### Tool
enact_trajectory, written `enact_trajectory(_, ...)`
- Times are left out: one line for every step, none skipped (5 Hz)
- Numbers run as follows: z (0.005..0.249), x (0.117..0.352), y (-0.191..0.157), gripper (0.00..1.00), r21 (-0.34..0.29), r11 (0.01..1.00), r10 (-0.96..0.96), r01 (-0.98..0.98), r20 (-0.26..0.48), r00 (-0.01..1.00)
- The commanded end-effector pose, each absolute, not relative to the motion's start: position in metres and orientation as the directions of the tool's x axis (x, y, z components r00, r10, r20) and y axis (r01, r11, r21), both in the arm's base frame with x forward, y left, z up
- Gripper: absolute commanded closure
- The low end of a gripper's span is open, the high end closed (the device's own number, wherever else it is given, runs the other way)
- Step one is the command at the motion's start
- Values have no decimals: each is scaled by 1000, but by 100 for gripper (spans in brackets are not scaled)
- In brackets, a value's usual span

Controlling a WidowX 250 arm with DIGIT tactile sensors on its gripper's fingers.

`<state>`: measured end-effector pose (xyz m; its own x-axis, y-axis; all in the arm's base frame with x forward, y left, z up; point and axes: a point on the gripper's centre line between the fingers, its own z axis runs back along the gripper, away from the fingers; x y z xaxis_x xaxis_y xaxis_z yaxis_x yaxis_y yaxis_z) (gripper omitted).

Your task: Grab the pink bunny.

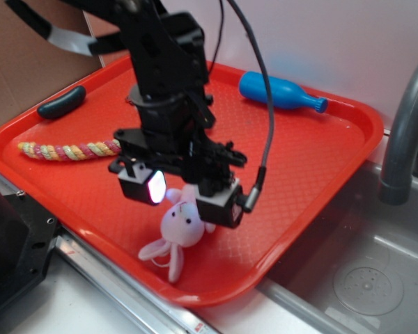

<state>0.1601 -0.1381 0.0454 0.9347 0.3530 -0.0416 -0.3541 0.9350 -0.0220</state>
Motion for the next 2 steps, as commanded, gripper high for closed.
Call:
enact_trajectory(12,167,-147,0,47,938,347,-345,-49,937)
enact_trajectory(10,167,-142,100,52,925,378,-376,-40,925)
